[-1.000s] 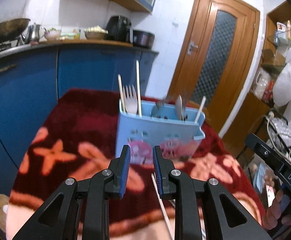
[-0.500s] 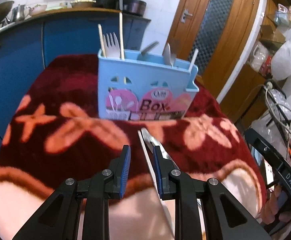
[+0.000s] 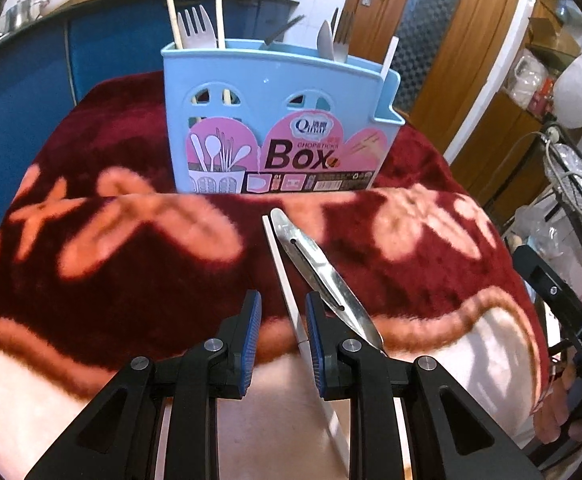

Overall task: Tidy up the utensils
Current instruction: 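Move both tools back to the remaining utensils on the blanket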

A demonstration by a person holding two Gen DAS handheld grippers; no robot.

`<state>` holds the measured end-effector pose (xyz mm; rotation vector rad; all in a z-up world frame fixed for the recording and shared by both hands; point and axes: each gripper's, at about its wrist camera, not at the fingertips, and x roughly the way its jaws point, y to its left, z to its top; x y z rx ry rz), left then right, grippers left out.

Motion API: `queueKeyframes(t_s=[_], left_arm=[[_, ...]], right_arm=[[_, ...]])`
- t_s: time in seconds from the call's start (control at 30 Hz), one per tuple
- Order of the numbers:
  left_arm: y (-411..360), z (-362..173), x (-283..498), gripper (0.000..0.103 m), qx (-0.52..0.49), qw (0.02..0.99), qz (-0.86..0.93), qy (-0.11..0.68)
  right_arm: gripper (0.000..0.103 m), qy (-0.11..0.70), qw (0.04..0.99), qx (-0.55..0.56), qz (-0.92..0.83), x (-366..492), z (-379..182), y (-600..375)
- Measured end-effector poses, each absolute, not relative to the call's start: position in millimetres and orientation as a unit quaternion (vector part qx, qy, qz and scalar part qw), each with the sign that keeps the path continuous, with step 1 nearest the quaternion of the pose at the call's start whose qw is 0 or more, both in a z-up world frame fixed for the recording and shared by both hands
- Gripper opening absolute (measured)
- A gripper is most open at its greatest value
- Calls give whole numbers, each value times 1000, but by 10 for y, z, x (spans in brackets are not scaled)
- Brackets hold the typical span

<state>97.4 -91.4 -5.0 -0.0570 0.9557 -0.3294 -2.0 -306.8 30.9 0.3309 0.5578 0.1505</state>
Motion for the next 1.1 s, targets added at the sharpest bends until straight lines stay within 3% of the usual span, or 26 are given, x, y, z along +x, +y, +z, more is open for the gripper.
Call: queueKeyframes(t_s=[0.5, 0.63, 0.93, 1.1], left_arm=[[-1065, -138, 1280, 23, 15, 827, -172, 535], [-1104, -132, 1316, 15, 30, 823, -174, 539], [-785, -163, 1214, 5, -64, 829, -183, 524], [-560, -164, 1043, 4, -111, 837, -188, 502]], right_arm=[[30, 281, 940, 181, 74, -37, 207, -3187], [30, 283, 939, 180, 76, -31, 185, -3171], [30, 292, 938, 169, 84, -15, 195, -3083], [30, 300, 936, 158, 90, 9, 217, -2989]])
